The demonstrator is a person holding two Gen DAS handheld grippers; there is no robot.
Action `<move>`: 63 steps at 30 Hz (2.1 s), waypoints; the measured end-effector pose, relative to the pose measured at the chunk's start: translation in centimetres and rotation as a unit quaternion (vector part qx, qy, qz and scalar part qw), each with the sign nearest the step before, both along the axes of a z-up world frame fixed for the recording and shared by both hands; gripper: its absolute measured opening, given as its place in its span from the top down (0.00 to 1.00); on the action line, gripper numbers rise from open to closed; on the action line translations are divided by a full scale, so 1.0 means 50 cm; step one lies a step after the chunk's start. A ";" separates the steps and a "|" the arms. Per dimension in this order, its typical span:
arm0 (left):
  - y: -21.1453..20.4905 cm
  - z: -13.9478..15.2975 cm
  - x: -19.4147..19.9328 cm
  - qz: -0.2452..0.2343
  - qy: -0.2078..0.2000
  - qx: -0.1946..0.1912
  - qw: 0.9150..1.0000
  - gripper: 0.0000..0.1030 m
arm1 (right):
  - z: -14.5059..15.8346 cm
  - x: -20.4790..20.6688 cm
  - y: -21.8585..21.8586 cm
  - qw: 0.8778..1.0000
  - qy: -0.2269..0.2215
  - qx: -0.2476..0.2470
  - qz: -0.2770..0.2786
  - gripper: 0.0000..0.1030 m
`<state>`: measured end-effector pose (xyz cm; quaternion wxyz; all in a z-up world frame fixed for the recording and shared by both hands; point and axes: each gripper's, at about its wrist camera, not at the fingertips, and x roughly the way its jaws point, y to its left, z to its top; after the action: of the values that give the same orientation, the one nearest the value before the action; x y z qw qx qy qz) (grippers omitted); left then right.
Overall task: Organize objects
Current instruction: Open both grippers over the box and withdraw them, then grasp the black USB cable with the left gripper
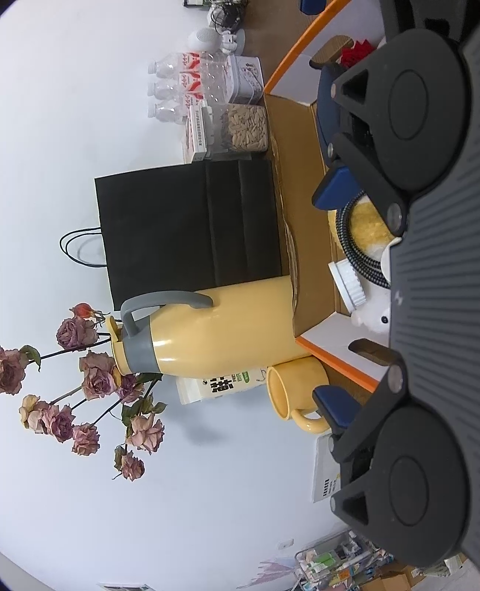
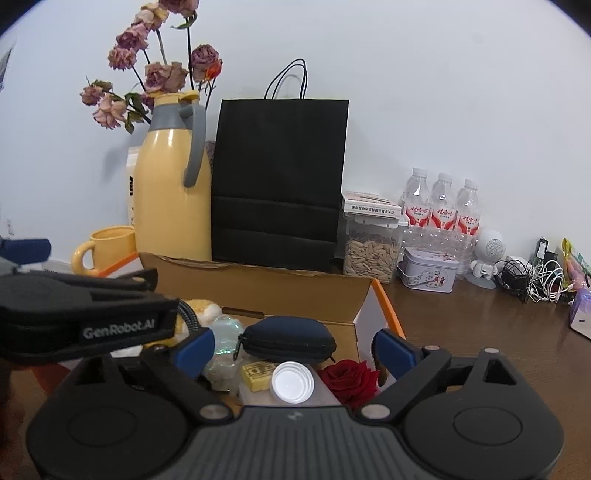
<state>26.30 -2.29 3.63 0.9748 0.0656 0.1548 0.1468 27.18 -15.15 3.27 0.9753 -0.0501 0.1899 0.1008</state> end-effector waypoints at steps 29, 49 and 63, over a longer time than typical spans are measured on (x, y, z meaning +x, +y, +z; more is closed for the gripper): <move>0.086 -0.020 -0.201 -0.046 0.025 -0.109 0.993 0.00 | 0.006 -0.177 0.002 0.999 0.027 -0.015 -0.009 0.00; 0.057 -0.054 -0.265 0.010 0.081 -0.112 0.990 0.00 | -0.007 -0.274 -0.056 1.000 0.005 -0.002 0.020 0.00; 0.059 -0.087 -0.224 -0.006 0.126 -0.139 0.982 0.00 | -0.044 -0.251 -0.098 0.997 0.048 0.013 0.059 0.00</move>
<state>15.09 0.67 -0.70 0.9480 -0.0518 0.2946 0.1089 14.65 -20.06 1.05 0.9580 -0.0440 0.2321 0.1624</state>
